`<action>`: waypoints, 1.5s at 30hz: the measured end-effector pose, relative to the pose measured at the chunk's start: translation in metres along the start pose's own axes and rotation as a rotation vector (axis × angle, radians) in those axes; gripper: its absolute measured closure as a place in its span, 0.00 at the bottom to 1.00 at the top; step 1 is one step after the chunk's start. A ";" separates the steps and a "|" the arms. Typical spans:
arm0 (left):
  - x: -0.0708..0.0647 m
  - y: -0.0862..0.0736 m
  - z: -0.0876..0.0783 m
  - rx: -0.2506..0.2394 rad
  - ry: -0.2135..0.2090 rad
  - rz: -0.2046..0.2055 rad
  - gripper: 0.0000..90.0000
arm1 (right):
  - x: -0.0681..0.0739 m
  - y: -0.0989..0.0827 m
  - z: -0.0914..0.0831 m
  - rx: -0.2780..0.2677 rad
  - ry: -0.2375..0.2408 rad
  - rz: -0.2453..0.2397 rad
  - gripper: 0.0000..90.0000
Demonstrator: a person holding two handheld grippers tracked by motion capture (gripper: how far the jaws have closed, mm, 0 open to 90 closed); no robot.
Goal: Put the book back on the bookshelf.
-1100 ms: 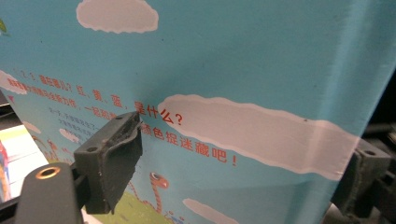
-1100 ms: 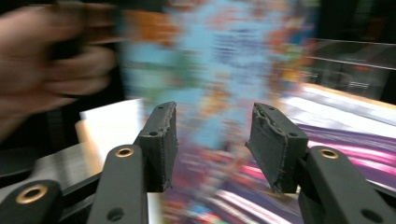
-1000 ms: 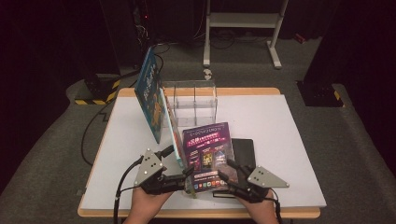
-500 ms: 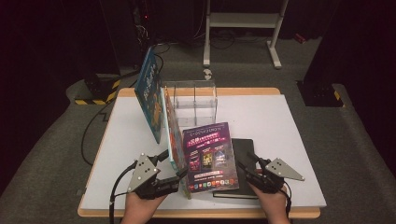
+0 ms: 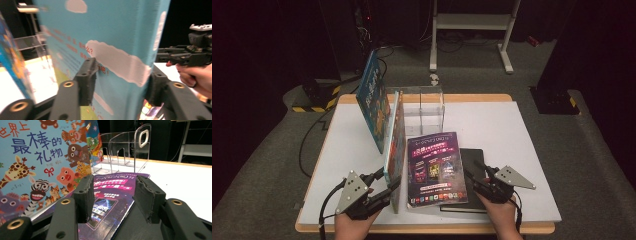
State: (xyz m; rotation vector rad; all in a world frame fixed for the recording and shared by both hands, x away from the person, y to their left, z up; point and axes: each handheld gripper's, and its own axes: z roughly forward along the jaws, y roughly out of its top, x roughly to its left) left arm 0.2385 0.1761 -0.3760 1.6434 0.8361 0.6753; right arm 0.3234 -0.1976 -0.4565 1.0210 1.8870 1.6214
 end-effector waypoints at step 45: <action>0.078 -0.004 -0.018 -0.054 0.174 -0.054 0.83 | 0.004 -0.006 -0.013 0.018 -0.027 -0.002 0.56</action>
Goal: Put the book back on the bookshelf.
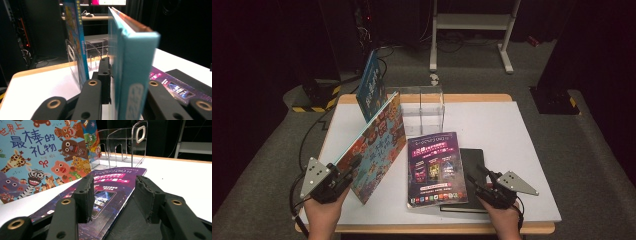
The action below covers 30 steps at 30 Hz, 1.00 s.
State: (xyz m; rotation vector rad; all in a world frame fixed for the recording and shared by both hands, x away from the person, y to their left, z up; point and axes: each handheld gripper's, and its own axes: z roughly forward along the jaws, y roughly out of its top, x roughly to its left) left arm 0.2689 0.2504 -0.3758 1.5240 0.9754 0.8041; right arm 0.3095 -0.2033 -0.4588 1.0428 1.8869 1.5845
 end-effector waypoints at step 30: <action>-0.005 0.038 0.027 0.032 0.006 0.010 0.90 | 0.002 -0.004 -0.006 0.000 0.013 0.009 0.56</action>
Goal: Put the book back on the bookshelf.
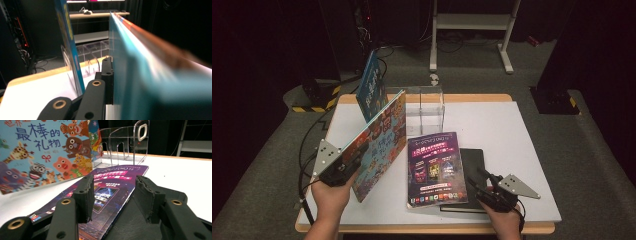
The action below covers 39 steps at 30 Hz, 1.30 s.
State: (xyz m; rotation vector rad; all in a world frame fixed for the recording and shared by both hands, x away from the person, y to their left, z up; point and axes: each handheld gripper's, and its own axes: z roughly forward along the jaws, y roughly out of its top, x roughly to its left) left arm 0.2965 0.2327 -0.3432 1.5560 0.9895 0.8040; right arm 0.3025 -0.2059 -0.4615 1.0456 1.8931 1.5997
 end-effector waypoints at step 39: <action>-0.002 0.019 0.124 -0.069 0.320 -0.017 0.90 | -0.001 0.005 -0.007 -0.048 0.021 0.014 0.57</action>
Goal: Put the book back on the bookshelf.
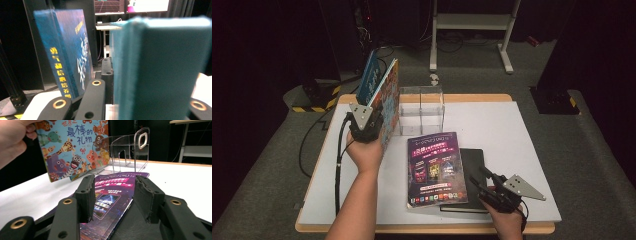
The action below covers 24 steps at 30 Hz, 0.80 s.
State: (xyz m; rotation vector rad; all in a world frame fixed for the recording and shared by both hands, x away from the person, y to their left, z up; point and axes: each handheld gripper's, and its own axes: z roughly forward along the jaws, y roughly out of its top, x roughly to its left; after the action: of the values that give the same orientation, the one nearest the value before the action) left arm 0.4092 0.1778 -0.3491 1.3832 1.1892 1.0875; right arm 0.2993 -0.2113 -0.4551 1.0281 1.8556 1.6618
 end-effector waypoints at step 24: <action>0.015 -0.026 -0.022 0.044 -0.040 0.036 0.86 | 0.010 -0.001 0.009 0.022 0.026 -0.024 0.57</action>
State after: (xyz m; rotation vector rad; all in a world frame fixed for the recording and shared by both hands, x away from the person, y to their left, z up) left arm 0.3859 0.1966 -0.3719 1.4589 1.1690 1.0597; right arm 0.3000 -0.1979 -0.4563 0.9930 1.8998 1.6521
